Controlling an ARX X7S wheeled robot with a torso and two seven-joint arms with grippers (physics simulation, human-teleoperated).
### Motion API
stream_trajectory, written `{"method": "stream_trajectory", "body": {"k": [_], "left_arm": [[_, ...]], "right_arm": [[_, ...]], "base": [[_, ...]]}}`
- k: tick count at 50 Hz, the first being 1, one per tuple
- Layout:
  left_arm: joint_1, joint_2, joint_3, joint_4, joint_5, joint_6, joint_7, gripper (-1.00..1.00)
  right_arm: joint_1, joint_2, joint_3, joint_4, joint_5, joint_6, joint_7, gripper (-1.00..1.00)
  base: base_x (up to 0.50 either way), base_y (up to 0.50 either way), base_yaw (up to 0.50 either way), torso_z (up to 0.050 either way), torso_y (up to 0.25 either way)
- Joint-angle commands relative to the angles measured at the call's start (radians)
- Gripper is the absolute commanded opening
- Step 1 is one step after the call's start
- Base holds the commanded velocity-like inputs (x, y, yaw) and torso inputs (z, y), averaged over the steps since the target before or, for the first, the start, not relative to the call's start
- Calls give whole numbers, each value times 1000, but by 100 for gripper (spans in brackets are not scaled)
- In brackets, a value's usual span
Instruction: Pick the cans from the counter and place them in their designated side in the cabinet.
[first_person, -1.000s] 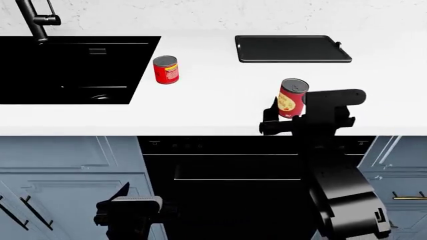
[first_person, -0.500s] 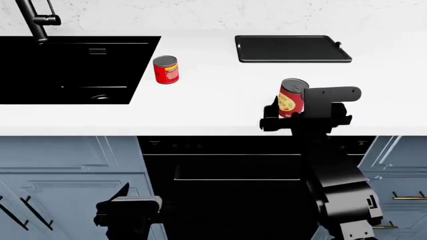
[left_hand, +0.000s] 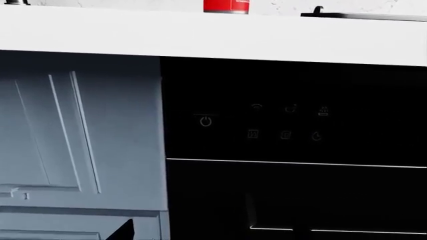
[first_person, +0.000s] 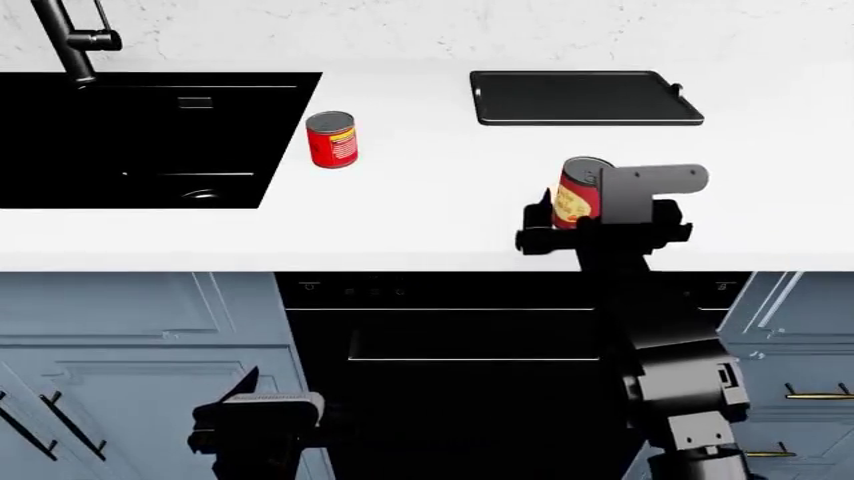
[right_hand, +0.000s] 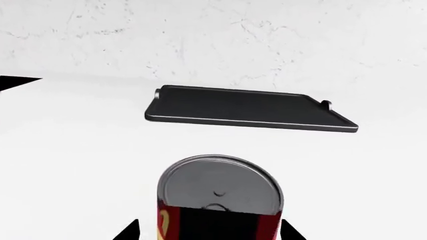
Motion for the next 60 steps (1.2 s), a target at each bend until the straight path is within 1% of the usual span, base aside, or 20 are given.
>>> {"method": "stream_trajectory", "body": {"k": [1,11,12,18,21,24,29,37,41,43,47,50,55,60], "left_arm": [[0,-4,7,-2,-5,0,-2,100],[-5,-7,13,-9,-8,1,-4,100],[-6,-8,13,-9,-9,1,-4,100],[-8,-9,15,-9,-13,1,-6,100],[-8,-11,17,-8,-13,3,-7,100],[-5,-11,17,-4,-9,8,-13,100],[-4,-13,20,-2,-2,20,-19,100],[-8,-21,21,17,-8,5,-25,100],[-2,-65,20,143,-46,-99,-21,100],[-3,-96,12,224,-82,-177,-19,100],[-54,-165,-54,395,-233,-400,-38,100],[-94,-208,-114,492,-338,-519,-62,100],[-139,-277,-195,606,-464,-640,-92,100],[-168,-340,-262,654,-581,-734,-104,100]], "right_arm": [[55,-12,-13,123,1,-42,-21,100],[156,-45,18,317,43,-82,-59,100],[162,-45,21,328,45,-87,-58,-100],[170,-38,37,339,46,-104,-35,-100],[164,-24,39,300,39,-91,-13,-100],[132,2,37,194,33,-48,10,-100],[92,47,30,-1,59,63,-2,-100],[32,85,105,-298,166,267,25,-100],[-7,105,161,-450,227,382,56,-100],[-24,105,195,-499,256,415,67,-100],[-65,106,234,-568,287,442,82,-100],[-92,106,257,-613,305,458,91,-100],[-113,103,279,-673,332,489,106,-100],[-121,106,294,-705,348,507,116,-100]], "base": [[0,0,0,0,0],[0,0,0,0,0],[0,0,0,0,0],[0,0,0,0,0],[0,0,0,0,0],[0,0,0,0,0],[0,0,0,0,0],[0,0,0,0,0],[0,0,0,0,0],[0,0,0,0,0],[0,0,0,0,0],[0,0,0,0,0],[0,0,0,0,0],[0,0,0,0,0]]}}
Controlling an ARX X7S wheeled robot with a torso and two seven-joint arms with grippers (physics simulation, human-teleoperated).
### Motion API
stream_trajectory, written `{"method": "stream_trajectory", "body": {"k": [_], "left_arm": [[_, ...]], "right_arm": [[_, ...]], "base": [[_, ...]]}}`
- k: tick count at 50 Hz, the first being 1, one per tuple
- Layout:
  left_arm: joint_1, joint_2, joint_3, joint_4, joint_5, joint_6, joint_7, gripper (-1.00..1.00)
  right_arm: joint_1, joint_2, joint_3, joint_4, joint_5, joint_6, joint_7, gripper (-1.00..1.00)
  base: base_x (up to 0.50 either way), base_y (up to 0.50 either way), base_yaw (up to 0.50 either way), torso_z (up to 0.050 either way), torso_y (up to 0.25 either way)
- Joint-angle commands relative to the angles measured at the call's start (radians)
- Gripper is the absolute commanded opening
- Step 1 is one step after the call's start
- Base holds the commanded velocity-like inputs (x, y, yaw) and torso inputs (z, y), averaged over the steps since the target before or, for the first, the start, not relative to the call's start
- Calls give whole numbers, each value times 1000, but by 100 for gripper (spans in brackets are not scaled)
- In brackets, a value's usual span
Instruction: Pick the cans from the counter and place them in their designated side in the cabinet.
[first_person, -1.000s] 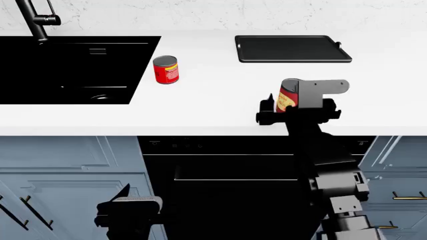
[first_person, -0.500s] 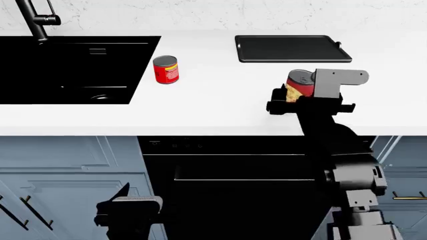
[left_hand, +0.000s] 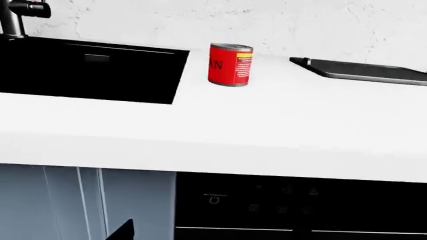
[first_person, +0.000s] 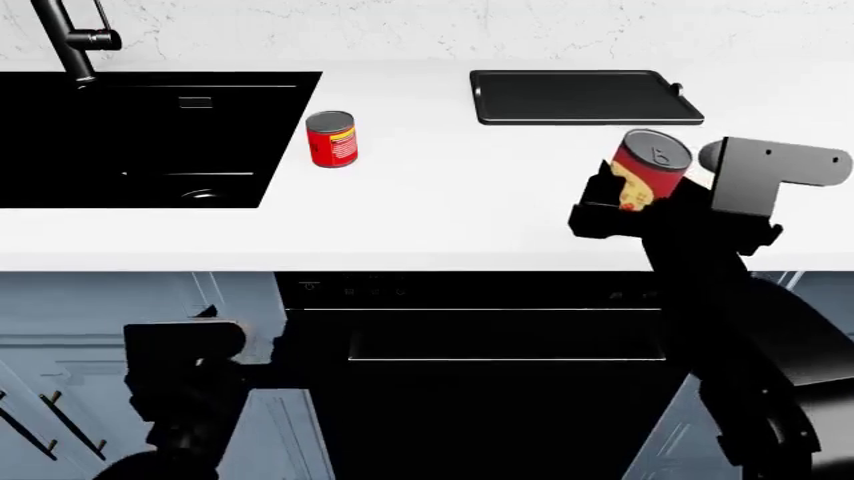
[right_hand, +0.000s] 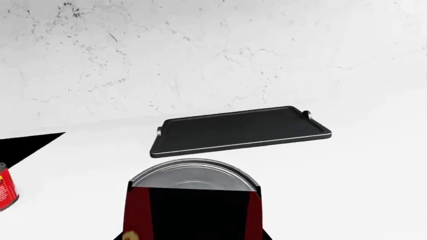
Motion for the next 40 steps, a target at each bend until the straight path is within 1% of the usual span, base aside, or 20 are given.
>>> {"method": "stream_trajectory", "body": {"k": [1,4,8,26,40], "left_arm": [[-79,-142,-143,200,-256,-269,-35,100],[-107,-171,-164,190,-278,-290,-31,100],[-122,-182,-184,178,-283,-289,-33,100],[-120,-182,-198,160,-281,-271,-34,100],[-145,-184,-207,144,-279,-266,-44,100]], "right_arm": [[-44,10,64,-162,48,84,23,-100],[-49,14,69,-173,53,89,26,-100],[-47,12,65,-177,57,90,27,-100],[-66,7,66,-211,82,100,34,-100],[-64,13,62,-216,92,107,39,-100]], "base": [[0,297,0,0,0],[0,487,0,0,0],[0,500,0,0,4],[0,500,0,0,0],[0,500,0,0,1]]}}
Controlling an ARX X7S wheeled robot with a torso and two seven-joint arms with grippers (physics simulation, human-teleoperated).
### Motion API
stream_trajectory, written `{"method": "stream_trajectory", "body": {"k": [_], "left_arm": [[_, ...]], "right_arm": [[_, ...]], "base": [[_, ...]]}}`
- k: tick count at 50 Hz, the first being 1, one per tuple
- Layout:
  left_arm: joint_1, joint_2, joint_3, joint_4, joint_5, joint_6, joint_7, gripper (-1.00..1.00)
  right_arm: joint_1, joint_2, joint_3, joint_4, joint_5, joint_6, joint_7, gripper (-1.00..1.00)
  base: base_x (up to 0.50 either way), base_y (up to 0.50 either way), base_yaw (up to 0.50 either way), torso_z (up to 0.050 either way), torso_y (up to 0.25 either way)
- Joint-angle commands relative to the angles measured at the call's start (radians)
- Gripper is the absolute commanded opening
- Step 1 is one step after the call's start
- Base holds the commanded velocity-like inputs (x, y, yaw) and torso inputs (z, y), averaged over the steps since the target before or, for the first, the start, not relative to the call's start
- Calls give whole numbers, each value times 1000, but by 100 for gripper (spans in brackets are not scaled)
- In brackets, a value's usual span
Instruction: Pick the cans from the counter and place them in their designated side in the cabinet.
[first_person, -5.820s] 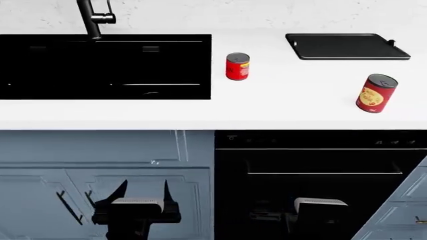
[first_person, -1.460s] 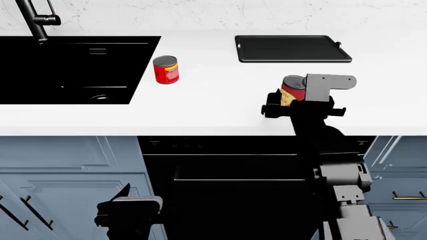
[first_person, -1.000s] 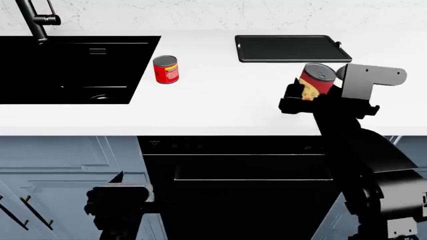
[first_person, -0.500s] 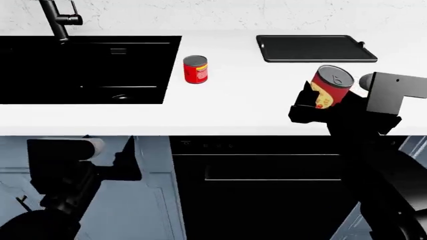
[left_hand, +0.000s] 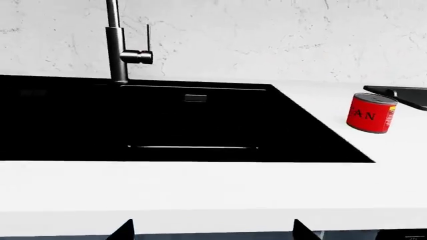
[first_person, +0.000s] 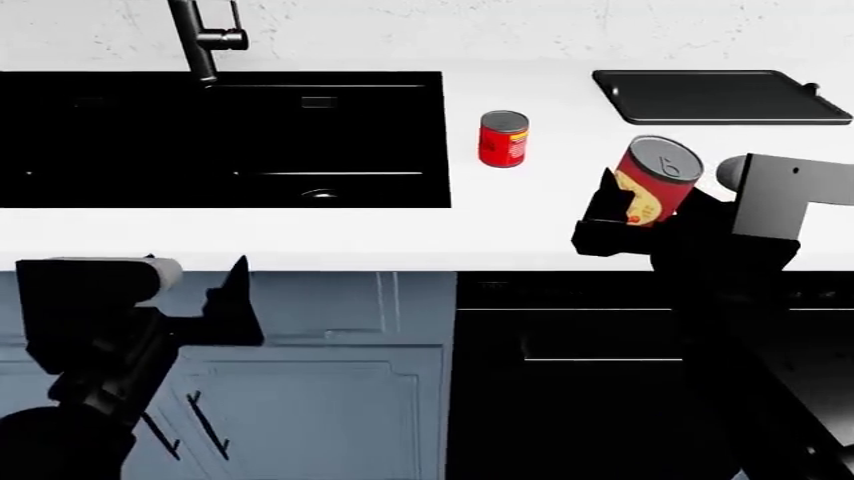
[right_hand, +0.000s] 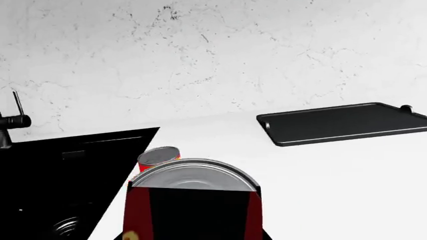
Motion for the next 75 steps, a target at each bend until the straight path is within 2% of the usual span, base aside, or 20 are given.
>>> {"method": "stream_trajectory", "body": {"k": [1,5,15,30,48,55,61,66,69,75], "left_arm": [[-19,-1,-13,-6,0,4,-14,100],[-24,22,-11,-16,53,40,-45,100],[-52,24,1,-48,56,40,-39,100],[-123,-9,60,-98,79,49,40,100],[-156,-26,72,-117,79,55,71,100],[-249,-46,114,-129,90,20,81,100],[-421,-42,164,-236,90,-67,78,100],[-541,-35,204,-325,90,-137,78,100],[-602,-30,237,-387,116,-139,97,100],[-747,-26,331,-545,191,-90,210,100]], "right_arm": [[11,6,-1,-20,-1,9,-6,-100],[20,9,-4,-23,4,17,-4,-100],[24,13,-9,-28,9,16,-3,-100],[63,17,-36,-9,10,9,-8,-100],[121,9,-76,8,12,5,-10,-100],[272,-12,-72,73,56,76,-10,-100],[472,-11,-100,189,65,132,-23,-100],[609,13,-178,273,29,123,-61,-100],[711,6,-213,369,6,117,-77,-100],[959,-21,-274,631,-42,66,-147,-100]], "base": [[0,500,0,0,0],[0,500,0,0,0],[0,500,0,0,1],[0,500,0,0,1],[12,417,0,1,1],[0,0,0,0,0],[0,0,0,50,0],[0,0,0,50,0],[0,0,0,50,0],[0,0,0,50,0]]}}
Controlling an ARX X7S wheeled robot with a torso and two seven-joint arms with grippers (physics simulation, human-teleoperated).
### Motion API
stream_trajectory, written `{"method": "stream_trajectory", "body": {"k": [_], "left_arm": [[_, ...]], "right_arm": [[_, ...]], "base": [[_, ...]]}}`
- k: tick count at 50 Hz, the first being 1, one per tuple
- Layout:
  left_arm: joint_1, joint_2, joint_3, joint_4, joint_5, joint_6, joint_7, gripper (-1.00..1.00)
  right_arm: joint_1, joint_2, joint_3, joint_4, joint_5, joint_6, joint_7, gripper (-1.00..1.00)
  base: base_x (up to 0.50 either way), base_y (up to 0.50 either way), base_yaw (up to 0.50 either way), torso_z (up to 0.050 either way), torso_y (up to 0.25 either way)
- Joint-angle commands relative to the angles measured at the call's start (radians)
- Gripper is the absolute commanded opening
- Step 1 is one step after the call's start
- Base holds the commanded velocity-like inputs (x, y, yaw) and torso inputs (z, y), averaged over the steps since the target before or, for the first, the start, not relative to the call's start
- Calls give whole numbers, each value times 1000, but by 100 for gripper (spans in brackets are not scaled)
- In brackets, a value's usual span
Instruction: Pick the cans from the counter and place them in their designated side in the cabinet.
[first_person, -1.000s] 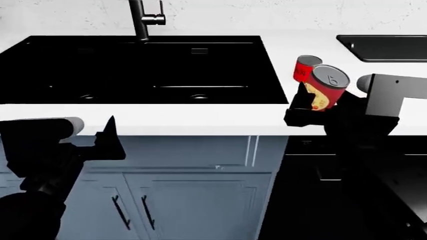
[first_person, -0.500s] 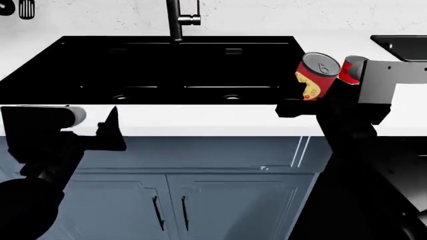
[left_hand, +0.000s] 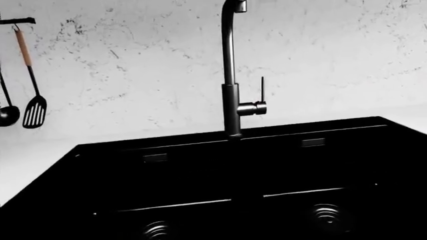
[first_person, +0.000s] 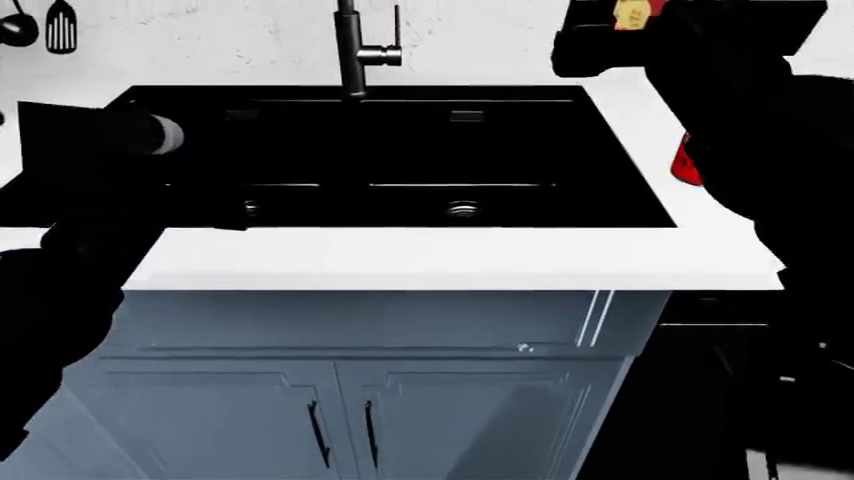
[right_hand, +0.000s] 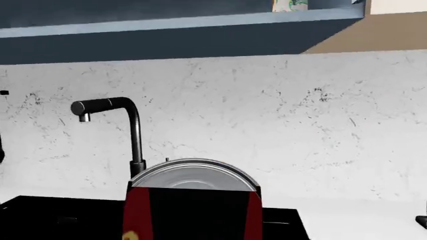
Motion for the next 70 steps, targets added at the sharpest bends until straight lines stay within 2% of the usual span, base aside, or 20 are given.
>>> {"method": "stream_trajectory", "body": {"k": [1,8,14,15,21,31,45,48,59,70], "left_arm": [[-262,11,132,-244,83,-1,119,100],[-454,25,220,-425,120,-12,260,100],[-551,42,300,-512,157,6,361,100],[-571,47,314,-542,166,12,381,100],[-677,56,373,-649,202,35,484,100],[-738,59,421,-741,220,39,575,100],[-782,75,486,-875,264,68,659,100],[-823,83,515,-933,279,68,709,100],[-932,22,613,-987,308,48,927,100],[-980,8,630,-1108,354,119,947,100]], "right_arm": [[401,-21,-117,358,-87,-55,-108,-100],[681,-79,-212,812,-193,-273,-248,-100],[972,-188,-286,1457,-303,-610,-390,-100],[988,-196,-286,1491,-317,-629,-395,-100],[1042,-215,-201,1492,-433,-592,-401,-100],[1085,-251,-42,1493,-597,-537,-398,-100],[1109,-262,-25,1493,-629,-452,-327,-100],[1109,-262,-25,1493,-629,-452,-327,-100],[1109,-262,-25,1493,-629,-452,-327,-100],[1109,-262,-25,1493,-629,-452,-327,-100]], "base": [[0,0,0,50,0],[0,0,0,50,0],[0,0,0,50,0],[0,0,0,50,0],[0,0,0,50,0],[0,0,0,50,0],[0,0,0,50,0],[0,0,0,50,0],[0,0,0,7,0],[0,0,0,0,0]]}}
